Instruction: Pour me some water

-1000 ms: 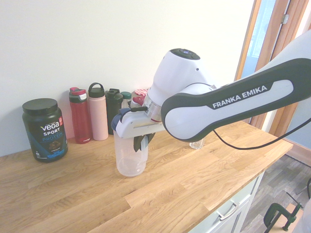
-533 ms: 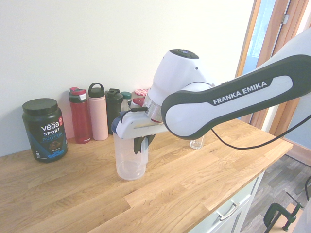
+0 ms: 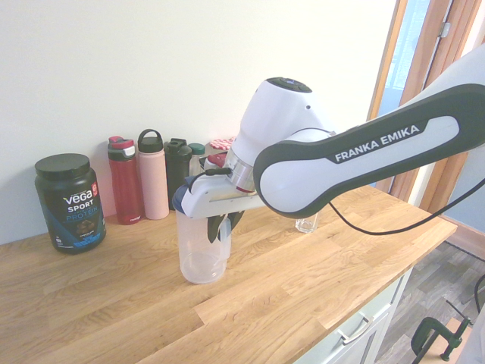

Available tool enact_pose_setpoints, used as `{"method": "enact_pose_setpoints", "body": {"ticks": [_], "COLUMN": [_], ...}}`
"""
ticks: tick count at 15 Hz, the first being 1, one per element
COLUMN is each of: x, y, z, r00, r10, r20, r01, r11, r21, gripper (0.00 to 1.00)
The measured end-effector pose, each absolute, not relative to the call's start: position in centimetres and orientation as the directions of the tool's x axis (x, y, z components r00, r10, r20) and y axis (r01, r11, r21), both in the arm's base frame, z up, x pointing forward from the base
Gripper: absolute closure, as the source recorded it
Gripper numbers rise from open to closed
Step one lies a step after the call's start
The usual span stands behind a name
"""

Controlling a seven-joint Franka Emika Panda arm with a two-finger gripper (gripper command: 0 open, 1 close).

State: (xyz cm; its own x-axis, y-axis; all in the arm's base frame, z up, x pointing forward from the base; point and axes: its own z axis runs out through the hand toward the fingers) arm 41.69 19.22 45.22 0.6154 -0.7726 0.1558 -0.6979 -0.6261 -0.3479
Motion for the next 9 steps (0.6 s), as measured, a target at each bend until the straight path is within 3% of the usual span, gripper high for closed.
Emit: {"method": "enact_pose_setpoints", "body": {"ticks": [3,9], "x": [40.8,34.2], "y": [19.2,15.1], "z": [45.8,46.3], "r00": [0.626,0.638], "r10": [-0.765,-0.765], "r20": [0.152,0.081], "r01": [-0.705,-0.765], "r11": [-0.639,-0.643], "r21": [-0.309,-0.038], "gripper": [0.0,0.0]}}
